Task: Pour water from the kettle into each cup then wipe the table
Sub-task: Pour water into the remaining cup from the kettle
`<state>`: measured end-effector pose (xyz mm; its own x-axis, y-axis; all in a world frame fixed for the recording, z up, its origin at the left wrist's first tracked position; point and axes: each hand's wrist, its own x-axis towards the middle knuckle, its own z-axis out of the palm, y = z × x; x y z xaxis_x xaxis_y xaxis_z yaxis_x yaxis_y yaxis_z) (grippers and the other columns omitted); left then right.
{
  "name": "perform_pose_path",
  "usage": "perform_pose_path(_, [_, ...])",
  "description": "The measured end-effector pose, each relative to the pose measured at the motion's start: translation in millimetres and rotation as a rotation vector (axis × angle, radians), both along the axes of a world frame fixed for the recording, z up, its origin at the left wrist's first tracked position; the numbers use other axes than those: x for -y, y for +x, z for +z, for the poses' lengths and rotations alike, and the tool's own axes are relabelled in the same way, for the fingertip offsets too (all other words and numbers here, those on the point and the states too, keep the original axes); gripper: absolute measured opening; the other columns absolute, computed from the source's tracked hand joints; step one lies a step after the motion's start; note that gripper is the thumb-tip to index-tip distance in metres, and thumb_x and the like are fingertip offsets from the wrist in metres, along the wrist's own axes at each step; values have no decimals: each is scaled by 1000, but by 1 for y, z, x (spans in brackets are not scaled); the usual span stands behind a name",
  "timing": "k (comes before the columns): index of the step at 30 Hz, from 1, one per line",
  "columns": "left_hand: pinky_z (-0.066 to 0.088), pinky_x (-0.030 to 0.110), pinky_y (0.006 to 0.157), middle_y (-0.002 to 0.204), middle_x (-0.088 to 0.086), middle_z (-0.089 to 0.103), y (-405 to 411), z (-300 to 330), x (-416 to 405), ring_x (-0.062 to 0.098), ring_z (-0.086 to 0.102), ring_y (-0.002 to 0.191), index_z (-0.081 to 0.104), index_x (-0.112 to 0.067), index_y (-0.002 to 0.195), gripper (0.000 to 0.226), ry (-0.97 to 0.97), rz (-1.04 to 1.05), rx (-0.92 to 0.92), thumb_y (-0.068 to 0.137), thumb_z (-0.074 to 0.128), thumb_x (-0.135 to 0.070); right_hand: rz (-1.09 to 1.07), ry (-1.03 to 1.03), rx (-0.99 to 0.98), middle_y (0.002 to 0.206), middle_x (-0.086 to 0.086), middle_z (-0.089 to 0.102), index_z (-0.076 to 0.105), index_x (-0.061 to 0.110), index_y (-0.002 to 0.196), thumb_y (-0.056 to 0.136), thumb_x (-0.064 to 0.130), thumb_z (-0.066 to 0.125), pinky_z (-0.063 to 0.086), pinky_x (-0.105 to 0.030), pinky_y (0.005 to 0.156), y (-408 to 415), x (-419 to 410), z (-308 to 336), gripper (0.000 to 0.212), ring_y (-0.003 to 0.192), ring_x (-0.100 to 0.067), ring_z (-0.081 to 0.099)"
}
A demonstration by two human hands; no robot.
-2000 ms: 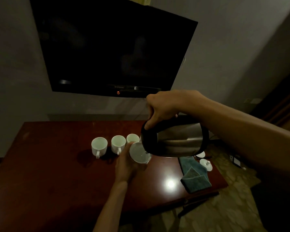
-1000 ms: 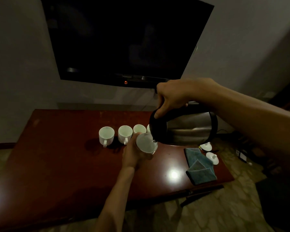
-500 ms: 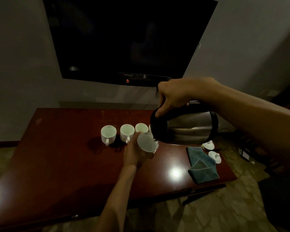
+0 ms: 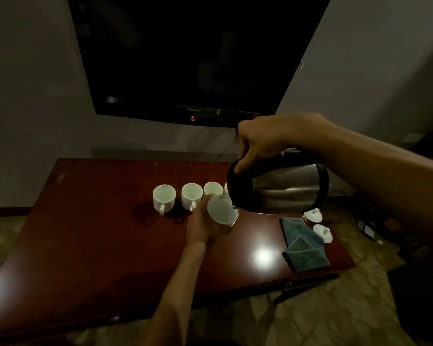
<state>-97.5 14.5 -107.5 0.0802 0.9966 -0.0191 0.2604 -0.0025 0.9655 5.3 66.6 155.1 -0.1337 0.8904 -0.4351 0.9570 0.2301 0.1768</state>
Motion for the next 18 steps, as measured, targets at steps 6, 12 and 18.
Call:
perform_pose_path(6, [43,35,86,130,0,58,0,-2,0,28,55,121,49,-31,129,82,-5,-5,-31,60,91,-19,26,16,22,80,0,64,49,28,80,76,58,79,52,-32,62,-2,0,2,43,60,-17,62])
perform_pose_path(12, [47,41,92,132,1,57,0,-4,1,30,54,123,48,-33,130,85,-22,-2,-12,58,91,-18,41,-1,14,80,2,61,51,30,76,78,57,78,48,-31,59,-5,-1,1,38,61,-16,59])
perform_pose_path(18, [50,43,91,131,-1,57,-1,-1,1,29,54,122,47,-39,126,83,-18,2,-6,58,91,-19,45,-10,13,80,-1,65,54,26,77,76,58,79,57,-37,65,-7,-2,1,40,62,-21,66])
